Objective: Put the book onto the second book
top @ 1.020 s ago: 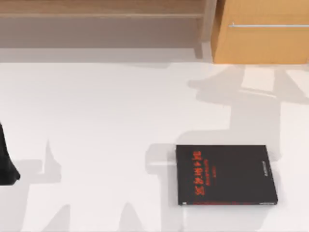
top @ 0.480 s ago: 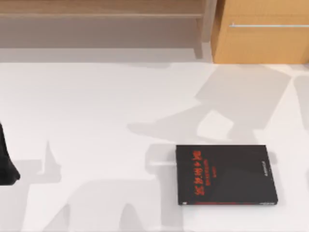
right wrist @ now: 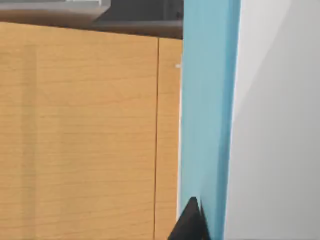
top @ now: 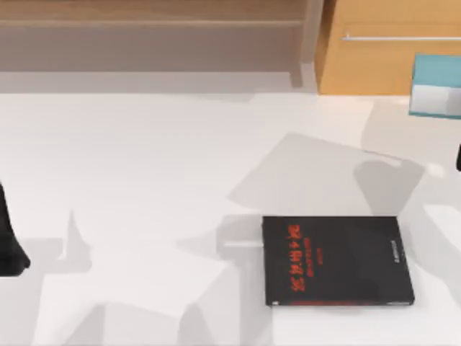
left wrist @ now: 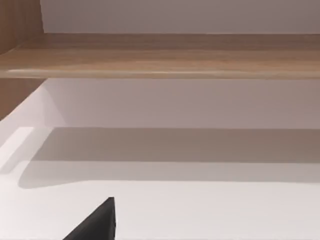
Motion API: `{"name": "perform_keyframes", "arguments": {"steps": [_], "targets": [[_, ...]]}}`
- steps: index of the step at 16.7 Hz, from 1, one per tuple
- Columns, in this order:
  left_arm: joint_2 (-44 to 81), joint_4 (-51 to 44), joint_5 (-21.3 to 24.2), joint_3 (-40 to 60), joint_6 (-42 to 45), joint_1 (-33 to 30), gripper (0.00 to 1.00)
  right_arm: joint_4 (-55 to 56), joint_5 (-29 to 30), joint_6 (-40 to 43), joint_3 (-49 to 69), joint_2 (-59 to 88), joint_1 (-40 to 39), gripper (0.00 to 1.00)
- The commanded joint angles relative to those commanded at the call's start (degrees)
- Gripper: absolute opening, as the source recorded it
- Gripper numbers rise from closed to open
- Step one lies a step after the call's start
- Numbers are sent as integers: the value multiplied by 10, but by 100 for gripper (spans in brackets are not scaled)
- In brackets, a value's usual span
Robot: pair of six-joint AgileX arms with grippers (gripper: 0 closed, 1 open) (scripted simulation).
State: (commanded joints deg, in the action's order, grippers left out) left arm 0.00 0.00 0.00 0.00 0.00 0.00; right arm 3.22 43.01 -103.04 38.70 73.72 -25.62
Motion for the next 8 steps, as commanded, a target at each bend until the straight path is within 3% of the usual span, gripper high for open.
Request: {"name": "perform_keyframes", "arguments": {"steps": [8], "targets": [[0, 0, 0, 0, 0, 0, 100, -43, 91, -316, -91, 80, -323, 0]]}}
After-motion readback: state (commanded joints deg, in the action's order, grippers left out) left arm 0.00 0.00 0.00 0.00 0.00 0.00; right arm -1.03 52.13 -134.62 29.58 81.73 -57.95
